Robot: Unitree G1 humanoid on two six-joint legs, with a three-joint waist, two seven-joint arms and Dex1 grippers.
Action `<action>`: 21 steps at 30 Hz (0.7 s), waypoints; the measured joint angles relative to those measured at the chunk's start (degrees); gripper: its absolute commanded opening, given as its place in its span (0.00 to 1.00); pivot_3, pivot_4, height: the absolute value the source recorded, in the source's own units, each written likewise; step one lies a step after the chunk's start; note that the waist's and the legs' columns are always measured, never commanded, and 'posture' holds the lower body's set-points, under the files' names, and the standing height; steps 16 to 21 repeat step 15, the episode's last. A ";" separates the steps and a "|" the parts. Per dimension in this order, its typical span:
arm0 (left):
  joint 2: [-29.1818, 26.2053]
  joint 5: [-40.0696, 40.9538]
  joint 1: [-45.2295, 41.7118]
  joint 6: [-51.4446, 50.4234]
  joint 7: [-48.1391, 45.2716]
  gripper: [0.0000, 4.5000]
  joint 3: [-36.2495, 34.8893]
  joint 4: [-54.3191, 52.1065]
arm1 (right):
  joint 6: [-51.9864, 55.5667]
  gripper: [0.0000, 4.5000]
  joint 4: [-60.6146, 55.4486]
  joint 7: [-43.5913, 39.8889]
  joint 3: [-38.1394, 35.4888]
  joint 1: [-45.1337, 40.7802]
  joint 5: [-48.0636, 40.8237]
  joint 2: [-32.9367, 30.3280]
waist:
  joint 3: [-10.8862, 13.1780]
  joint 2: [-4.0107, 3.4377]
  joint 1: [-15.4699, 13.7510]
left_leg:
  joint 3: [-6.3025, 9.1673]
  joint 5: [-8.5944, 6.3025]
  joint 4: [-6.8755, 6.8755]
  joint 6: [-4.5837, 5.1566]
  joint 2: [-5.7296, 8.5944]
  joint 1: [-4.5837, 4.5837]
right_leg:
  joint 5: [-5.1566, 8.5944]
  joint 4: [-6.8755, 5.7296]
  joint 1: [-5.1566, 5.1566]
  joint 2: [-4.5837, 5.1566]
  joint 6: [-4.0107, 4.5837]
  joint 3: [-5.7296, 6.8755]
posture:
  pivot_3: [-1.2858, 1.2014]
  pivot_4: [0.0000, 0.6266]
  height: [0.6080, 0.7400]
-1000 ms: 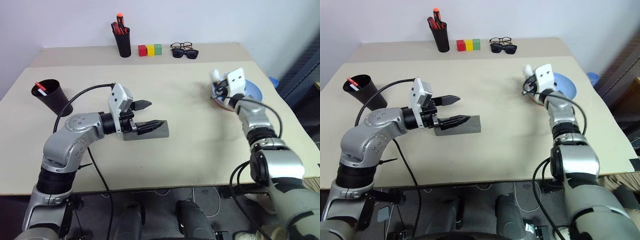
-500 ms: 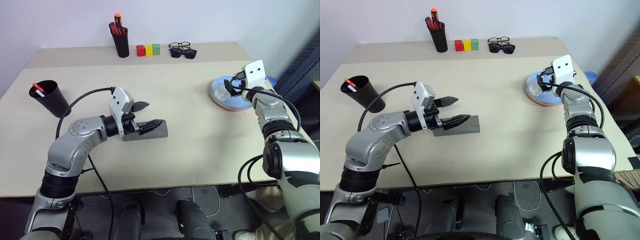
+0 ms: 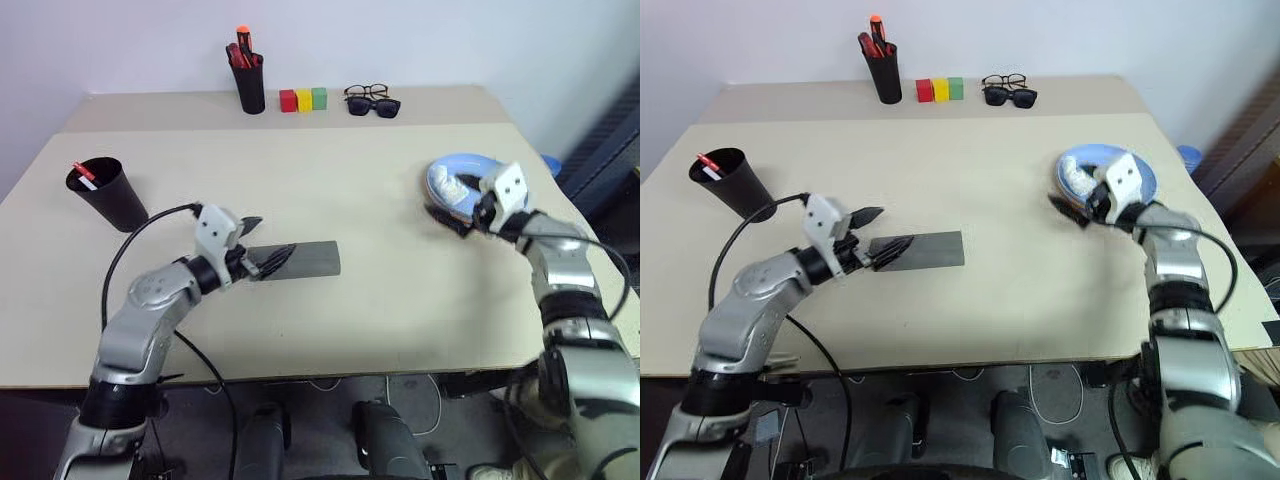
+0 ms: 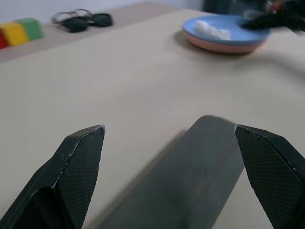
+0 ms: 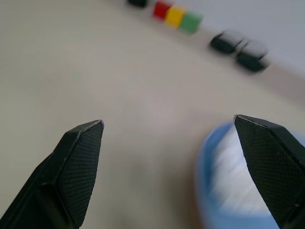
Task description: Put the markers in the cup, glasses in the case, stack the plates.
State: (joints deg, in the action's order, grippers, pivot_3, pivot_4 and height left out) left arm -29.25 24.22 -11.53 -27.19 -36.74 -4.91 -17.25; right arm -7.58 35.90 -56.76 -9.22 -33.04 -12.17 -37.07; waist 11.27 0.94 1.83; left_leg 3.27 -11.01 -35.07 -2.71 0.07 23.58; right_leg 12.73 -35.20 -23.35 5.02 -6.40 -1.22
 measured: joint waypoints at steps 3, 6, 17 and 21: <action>-1.89 3.79 5.06 -2.13 -0.58 1.00 -5.68 -2.99 | 7.04 0.99 -14.45 -1.59 -3.11 10.65 -4.98 -3.47 | 0.00 0.00 0.04 | -0.02 -0.01 -0.05 -0.01 -0.01 -0.03 | 0.02 0.00 0.02 0.02 0.03 -0.01 | 0.52 0.24 1.00; -2.67 5.54 10.48 -2.21 -0.47 1.00 -10.11 -6.27 | 13.71 0.99 -27.48 -1.08 -7.99 20.79 -9.57 -6.44 | -0.03 0.03 0.22 | -0.03 -0.03 -0.05 -0.03 -0.04 -0.07 | 0.10 0.05 0.04 0.03 -0.06 -0.01 | 0.52 0.24 1.00; -5.13 9.00 17.72 -2.63 -0.73 1.00 -16.47 -8.88 | 20.55 0.99 -37.46 0.43 -14.68 34.19 -12.86 -8.00 | -0.05 0.06 0.30 | -0.16 -0.16 -0.09 -0.22 -0.07 -0.02 | 0.12 0.42 0.04 0.13 0.06 -0.01 | 0.52 0.24 1.00; -5.13 9.00 17.72 -2.63 -0.73 1.00 -16.47 -8.88 | 20.55 0.99 -37.46 0.43 -14.68 34.19 -12.86 -8.00 | -0.05 0.06 0.30 | -0.16 -0.16 -0.09 -0.22 -0.07 -0.02 | 0.12 0.42 0.04 0.13 0.06 -0.01 | 0.52 0.24 1.00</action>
